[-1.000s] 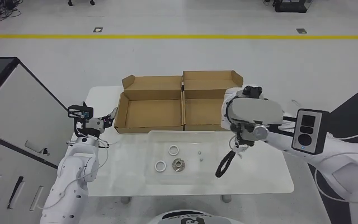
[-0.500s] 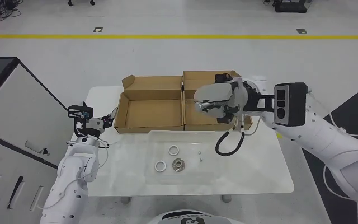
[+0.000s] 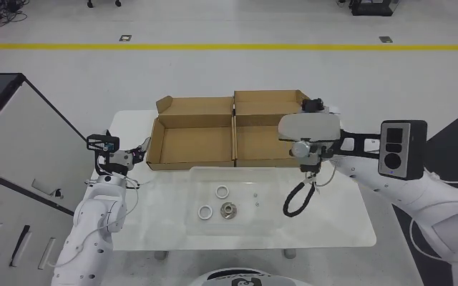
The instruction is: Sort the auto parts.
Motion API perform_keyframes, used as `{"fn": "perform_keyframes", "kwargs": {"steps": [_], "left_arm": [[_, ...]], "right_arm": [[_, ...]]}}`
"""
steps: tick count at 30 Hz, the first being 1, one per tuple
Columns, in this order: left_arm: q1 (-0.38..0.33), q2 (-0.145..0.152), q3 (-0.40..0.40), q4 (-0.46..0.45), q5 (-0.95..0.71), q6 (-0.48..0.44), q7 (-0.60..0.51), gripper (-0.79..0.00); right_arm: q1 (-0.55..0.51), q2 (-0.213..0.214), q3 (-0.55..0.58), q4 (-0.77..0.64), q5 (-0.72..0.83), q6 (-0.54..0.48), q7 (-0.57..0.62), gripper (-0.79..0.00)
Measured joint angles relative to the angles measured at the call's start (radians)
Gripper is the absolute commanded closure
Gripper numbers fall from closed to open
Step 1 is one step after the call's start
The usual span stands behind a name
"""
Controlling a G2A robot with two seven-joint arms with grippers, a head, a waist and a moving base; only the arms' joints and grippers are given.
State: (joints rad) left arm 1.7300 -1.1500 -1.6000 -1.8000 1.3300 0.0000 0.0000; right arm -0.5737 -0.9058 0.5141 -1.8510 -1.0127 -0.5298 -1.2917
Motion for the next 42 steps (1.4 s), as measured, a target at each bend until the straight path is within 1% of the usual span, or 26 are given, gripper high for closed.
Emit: {"fn": "perform_keyframes", "kwargs": {"steps": [6,14,37,39,42], "left_arm": [[0.000,0.000,0.000,0.000,0.000,0.000,0.000,-0.785],[0.000,0.000,0.000,0.000,0.000,0.000,0.000,-0.785],[0.000,0.000,0.000,0.000,0.000,0.000,0.000,-0.785],[0.000,0.000,0.000,0.000,0.000,0.000,0.000,-0.785],[0.000,0.000,0.000,0.000,0.000,0.000,0.000,-0.785]], "right_arm": [[-0.014,-0.014,0.003,-0.016,0.029,0.044,-0.043,0.000],[-0.021,-0.029,0.008,-0.017,0.045,0.056,-0.055,0.000],[-0.022,-0.030,0.008,-0.016,0.044,0.056,-0.055,0.000],[-0.032,-0.029,0.016,-0.015,0.042,0.058,-0.033,0.000],[-0.066,-0.014,0.059,0.007,0.013,0.020,0.080,0.000]]}}
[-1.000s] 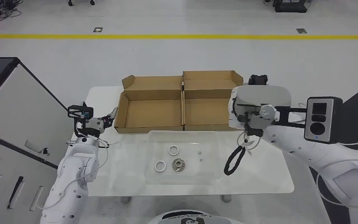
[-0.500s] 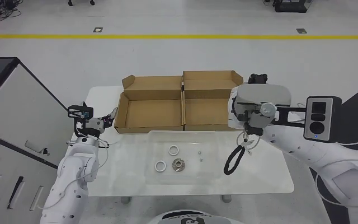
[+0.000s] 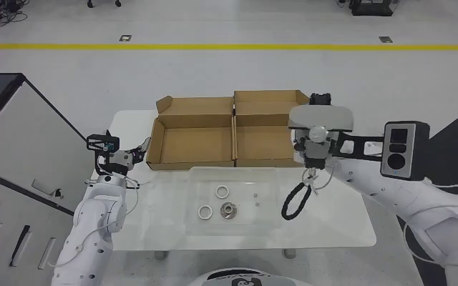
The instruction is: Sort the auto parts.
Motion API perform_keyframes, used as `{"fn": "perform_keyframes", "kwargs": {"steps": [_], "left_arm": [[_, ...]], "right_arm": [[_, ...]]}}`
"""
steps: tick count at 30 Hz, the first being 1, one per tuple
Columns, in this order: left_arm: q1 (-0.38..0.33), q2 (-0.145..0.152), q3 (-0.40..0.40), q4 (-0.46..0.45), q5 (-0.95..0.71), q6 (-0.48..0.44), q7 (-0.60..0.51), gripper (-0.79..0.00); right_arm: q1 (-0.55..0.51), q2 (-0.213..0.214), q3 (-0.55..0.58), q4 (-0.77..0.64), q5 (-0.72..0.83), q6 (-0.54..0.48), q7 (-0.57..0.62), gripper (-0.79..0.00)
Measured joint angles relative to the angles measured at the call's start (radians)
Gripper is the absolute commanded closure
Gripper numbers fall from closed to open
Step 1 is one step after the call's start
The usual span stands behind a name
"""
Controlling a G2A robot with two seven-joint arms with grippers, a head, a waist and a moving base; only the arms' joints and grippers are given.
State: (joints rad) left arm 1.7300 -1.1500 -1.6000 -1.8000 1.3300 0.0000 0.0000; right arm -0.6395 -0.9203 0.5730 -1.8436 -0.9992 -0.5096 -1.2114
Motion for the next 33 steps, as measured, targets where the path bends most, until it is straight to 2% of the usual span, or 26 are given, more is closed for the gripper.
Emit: {"fn": "perform_keyframes", "kwargs": {"steps": [6,11,16,20,23,26,29,33], "left_arm": [[0.000,0.000,0.000,0.000,0.000,0.000,0.000,-0.785],[0.000,0.000,0.000,0.000,0.000,0.000,0.000,-0.785],[0.000,0.000,0.000,0.000,0.000,0.000,0.000,-0.785],[0.000,0.000,0.000,0.000,0.000,0.000,0.000,-0.785],[0.000,0.000,0.000,0.000,0.000,0.000,0.000,-0.785],[0.000,0.000,0.000,0.000,0.000,0.000,0.000,-0.785],[0.000,0.000,0.000,0.000,0.000,0.000,0.000,-0.785],[0.000,0.000,0.000,0.000,0.000,0.000,0.000,-0.785]], "right_arm": [[-0.100,0.073,0.174,0.046,-0.045,-0.152,0.237,0.000],[-0.200,0.138,0.369,0.051,-0.036,-0.284,0.418,0.000],[-0.266,0.176,0.516,0.069,-0.009,-0.375,0.574,0.000],[-0.261,0.193,0.589,0.109,0.049,-0.450,0.749,0.000],[-0.215,0.198,0.601,0.138,0.062,-0.499,0.902,0.000],[-0.139,0.201,0.556,0.149,0.042,-0.504,1.094,0.000],[-0.035,0.203,0.469,0.159,0.046,-0.503,1.296,0.000],[0.112,0.197,0.325,0.192,0.074,-0.503,1.493,0.000]]}}
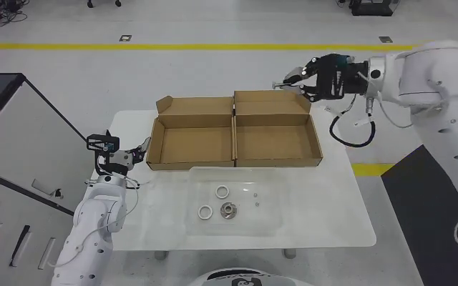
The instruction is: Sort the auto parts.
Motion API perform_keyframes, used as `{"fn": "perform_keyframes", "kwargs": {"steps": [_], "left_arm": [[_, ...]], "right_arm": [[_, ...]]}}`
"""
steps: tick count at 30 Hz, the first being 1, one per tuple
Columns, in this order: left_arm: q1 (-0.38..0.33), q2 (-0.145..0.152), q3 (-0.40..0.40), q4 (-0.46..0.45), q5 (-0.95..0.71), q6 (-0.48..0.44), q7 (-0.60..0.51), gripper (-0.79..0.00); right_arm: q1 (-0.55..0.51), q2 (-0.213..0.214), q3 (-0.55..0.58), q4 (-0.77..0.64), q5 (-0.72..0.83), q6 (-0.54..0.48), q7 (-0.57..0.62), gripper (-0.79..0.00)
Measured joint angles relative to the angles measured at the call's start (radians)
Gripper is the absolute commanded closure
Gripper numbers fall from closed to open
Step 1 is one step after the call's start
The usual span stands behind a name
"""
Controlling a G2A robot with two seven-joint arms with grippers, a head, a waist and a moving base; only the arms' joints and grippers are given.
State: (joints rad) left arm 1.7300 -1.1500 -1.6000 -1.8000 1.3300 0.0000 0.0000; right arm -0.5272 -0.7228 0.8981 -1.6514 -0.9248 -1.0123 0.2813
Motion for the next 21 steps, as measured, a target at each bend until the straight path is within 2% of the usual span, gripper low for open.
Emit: {"fn": "perform_keyframes", "kwargs": {"steps": [4,8,17,21], "left_arm": [[0.000,0.000,0.000,0.000,0.000,0.000,0.000,-0.785],[0.000,0.000,0.000,0.000,0.000,0.000,0.000,-0.785],[0.000,0.000,0.000,0.000,0.000,0.000,0.000,-0.785],[0.000,0.000,0.000,0.000,0.000,0.000,0.000,-0.785]], "right_arm": [[0.146,-0.012,-0.178,0.042,0.013,0.000,0.178,0.000],[0.263,-0.029,-0.351,0.091,0.039,0.000,0.287,0.000],[0.448,-0.105,-0.683,0.254,0.043,0.000,0.298,0.000],[0.450,-0.157,-0.731,0.359,0.042,0.000,0.325,0.000]]}}
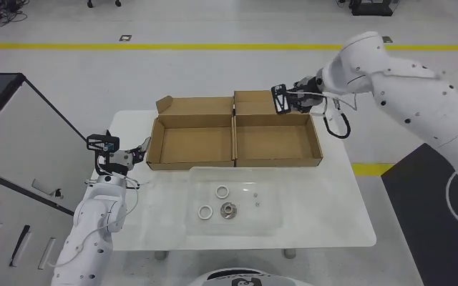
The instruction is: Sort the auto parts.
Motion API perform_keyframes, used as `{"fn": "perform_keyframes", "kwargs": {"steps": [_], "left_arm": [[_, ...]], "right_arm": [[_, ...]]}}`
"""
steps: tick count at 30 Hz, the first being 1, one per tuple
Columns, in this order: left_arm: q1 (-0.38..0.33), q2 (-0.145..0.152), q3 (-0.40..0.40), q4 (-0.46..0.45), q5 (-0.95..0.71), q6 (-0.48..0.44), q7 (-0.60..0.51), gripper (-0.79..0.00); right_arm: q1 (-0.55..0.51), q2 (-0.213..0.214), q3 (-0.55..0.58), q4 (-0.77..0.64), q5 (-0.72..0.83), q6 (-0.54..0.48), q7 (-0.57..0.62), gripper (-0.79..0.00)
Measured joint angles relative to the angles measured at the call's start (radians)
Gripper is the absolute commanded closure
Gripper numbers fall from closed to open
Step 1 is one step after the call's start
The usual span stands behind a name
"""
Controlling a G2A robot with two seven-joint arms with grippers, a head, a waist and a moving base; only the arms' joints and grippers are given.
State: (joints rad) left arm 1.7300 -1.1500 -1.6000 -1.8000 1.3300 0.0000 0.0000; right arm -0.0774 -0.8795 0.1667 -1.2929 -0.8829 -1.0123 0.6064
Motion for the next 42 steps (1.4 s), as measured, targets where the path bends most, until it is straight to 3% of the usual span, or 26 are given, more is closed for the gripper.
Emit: {"fn": "perform_keyframes", "kwargs": {"steps": [9,20,31,42], "left_arm": [[0.000,0.000,0.000,0.000,0.000,0.000,0.000,-0.785],[0.000,0.000,0.000,0.000,0.000,0.000,0.000,-0.785],[0.000,0.000,0.000,0.000,0.000,0.000,0.000,-0.785],[0.000,0.000,0.000,0.000,0.000,0.000,0.000,-0.785]], "right_arm": [[-0.049,-0.142,0.003,0.221,-0.122,0.000,0.076,0.000],[-0.140,-0.292,0.003,0.495,-0.355,0.000,0.001,0.000],[-0.225,-0.386,0.004,0.698,-0.401,0.015,-0.133,0.000],[-0.263,-0.431,0.003,0.799,-0.439,0.005,-0.224,0.000]]}}
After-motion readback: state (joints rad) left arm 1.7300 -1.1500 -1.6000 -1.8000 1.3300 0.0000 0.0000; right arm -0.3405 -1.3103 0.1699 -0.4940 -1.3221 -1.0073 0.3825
